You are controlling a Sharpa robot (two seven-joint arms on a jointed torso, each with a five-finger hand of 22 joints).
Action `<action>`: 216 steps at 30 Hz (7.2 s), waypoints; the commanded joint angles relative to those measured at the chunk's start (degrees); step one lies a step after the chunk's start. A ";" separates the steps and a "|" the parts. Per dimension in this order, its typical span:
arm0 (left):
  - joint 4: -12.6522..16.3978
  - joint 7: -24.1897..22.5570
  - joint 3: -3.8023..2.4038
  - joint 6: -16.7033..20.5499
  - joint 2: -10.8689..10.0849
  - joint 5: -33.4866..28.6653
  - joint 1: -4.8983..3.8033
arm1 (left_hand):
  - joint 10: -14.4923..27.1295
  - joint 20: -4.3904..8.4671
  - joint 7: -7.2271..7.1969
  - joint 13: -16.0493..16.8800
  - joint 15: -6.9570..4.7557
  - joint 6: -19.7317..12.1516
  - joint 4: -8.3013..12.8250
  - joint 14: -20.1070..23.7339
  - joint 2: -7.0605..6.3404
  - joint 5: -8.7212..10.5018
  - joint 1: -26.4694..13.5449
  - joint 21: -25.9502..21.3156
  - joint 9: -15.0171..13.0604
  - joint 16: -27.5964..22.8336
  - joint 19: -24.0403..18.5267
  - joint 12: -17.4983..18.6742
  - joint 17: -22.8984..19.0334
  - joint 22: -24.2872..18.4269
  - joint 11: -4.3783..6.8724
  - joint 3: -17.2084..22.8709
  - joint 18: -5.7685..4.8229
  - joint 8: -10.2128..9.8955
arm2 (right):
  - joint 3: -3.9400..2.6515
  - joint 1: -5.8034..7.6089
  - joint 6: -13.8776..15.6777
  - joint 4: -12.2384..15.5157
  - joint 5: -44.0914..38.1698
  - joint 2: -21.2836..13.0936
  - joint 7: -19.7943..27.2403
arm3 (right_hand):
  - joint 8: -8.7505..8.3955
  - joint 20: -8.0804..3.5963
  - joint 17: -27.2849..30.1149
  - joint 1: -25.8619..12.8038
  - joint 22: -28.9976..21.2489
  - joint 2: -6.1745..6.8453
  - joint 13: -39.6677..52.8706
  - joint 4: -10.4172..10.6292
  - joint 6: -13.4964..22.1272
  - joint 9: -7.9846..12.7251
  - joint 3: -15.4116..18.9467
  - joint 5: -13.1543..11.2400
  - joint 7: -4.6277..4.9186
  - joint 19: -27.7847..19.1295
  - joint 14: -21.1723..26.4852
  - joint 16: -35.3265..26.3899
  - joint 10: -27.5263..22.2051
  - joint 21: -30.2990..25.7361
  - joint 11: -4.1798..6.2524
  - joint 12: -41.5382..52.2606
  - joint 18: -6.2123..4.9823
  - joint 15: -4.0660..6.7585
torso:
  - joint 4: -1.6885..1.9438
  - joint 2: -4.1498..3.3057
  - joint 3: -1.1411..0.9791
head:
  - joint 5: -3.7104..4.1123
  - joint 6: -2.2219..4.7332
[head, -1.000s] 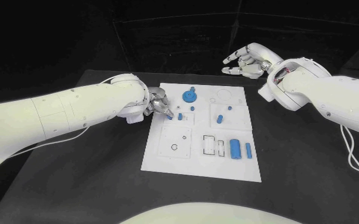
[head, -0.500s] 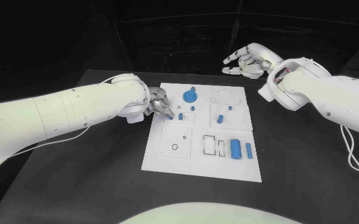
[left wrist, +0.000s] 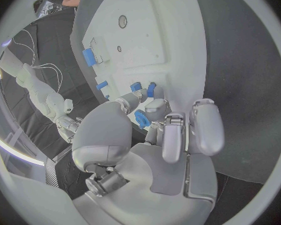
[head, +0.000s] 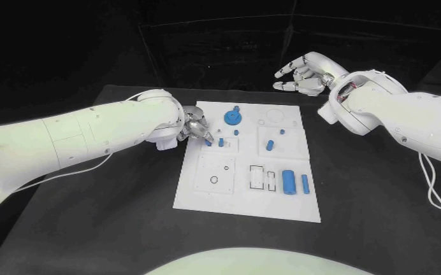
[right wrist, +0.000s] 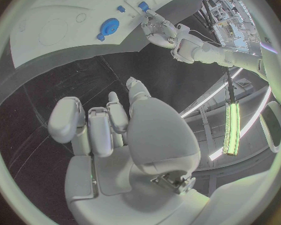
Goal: Assemble the parts on the task board
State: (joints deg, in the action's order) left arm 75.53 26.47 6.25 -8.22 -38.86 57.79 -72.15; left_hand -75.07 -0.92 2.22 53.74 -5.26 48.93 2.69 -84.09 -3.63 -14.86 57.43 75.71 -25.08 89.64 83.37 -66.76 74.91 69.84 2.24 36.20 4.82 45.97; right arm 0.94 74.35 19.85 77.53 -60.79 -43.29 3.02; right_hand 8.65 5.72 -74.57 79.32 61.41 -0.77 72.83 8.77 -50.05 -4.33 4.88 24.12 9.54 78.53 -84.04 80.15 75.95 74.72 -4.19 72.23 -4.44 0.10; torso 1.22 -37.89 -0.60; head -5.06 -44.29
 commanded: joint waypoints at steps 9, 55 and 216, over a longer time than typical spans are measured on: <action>-0.26 0.79 0.03 -1.96 0.21 -0.63 -0.01 | -0.69 0.47 -0.81 0.79 -0.62 1.82 -1.24 -5.91 0.19 0.11 -1.30 0.66 0.25 0.36 0.32 -0.78 15.09 0.54 0.35 -2.08 -0.59 0.43 | -0.04 0.13 -0.10 0.13 -0.09 -0.12 -0.13 | 0.26 -0.17 0.05 0.12 -0.08 -0.20 -0.03 0.03 0.14 0.00 0.32 0.28 -0.11 -0.37 -2.58 -0.33 -0.26 -0.36 -0.07 -0.11 -1.02 0.29 | 0.08 -0.02 0.04 | 0.22 -0.27; -0.89 -0.80 -0.03 1.09 -0.07 -2.73 -0.02 | -0.96 0.85 -1.13 1.70 -0.93 3.72 -8.75 -5.91 -0.07 10.20 -4.22 0.67 1.44 0.36 0.53 -1.56 15.09 1.15 0.61 -20.76 -0.68 0.33 | -0.04 0.13 -0.13 0.24 -0.28 -0.23 -0.42 | 0.29 -0.17 0.09 0.03 -0.09 -0.28 -0.04 0.18 0.15 0.01 0.36 0.53 -0.11 -0.38 -2.56 -0.39 -0.26 -0.39 -0.07 -0.12 -1.02 0.30 | 0.15 -0.03 0.15 | 0.81 -0.42; -13.93 -34.55 -0.67 14.61 11.48 21.30 1.75 | 14.28 -3.73 5.99 -50.05 4.45 9.60 6.55 -1.15 2.59 12.09 16.33 -15.19 21.15 -12.47 -0.82 47.85 -11.93 -15.28 -6.58 -13.09 2.11 -31.61 | -0.04 0.13 1.13 -0.67 -0.59 0.97 0.12 | 0.93 -0.46 7.70 1.54 -11.38 -0.80 -7.68 1.45 0.19 0.06 -0.02 1.49 -0.28 -4.43 -0.80 -7.47 -5.39 -8.38 0.18 -8.03 -2.86 0.59 | 0.41 -0.07 -0.16 | 3.38 2.19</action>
State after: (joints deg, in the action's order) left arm 61.29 -7.52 5.62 5.25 -27.25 81.63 -70.29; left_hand -60.51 -4.71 8.21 3.64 -0.61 58.29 9.24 -83.94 -1.33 -3.05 73.99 60.37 -3.93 76.95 82.24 -19.19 63.03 54.51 -4.30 22.88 7.97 14.61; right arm 0.94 74.35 20.97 76.92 -61.27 -42.30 2.93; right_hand 9.31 5.40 -66.82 80.31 49.96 -1.77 65.09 9.87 -50.04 -4.33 5.01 25.29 9.54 74.12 -83.83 72.68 70.12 66.54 -3.88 64.06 -6.23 0.31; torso 1.64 -37.96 -0.75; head -1.58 -42.11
